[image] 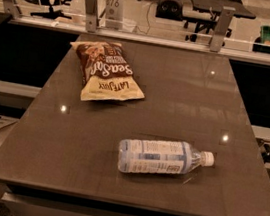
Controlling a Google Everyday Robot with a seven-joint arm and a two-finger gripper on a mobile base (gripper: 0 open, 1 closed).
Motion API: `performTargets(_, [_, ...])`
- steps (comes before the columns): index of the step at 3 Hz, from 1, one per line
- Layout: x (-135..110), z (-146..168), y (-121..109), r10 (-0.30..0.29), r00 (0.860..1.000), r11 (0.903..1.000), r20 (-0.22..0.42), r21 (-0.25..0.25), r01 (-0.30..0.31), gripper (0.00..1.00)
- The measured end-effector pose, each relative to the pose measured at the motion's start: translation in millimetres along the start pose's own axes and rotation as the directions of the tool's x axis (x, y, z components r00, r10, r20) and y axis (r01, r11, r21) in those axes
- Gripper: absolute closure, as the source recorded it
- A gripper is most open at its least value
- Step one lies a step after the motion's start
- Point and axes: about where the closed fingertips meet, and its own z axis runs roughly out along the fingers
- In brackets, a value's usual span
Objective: Place 7up can upright
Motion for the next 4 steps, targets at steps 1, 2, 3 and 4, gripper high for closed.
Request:
performTargets(1, [-31.0,12.5,16.4,-0.044,0.998,0.9977,0.036,0.052,0.042,1.0])
performTargets(2, [-52.5,20.1,42.3,-0.117,0.991,0.9902,0.067,0.084,0.111,1.0])
performTargets(3, [-70.6,20.4,74.2,-0.217,0.973,0.9708,0.079,0.122,0.207,1.0])
performTargets(4, [-84.1,19.6,100.7,-0.33,0.942,0.9347,0.059,0.159,0.318,1.0])
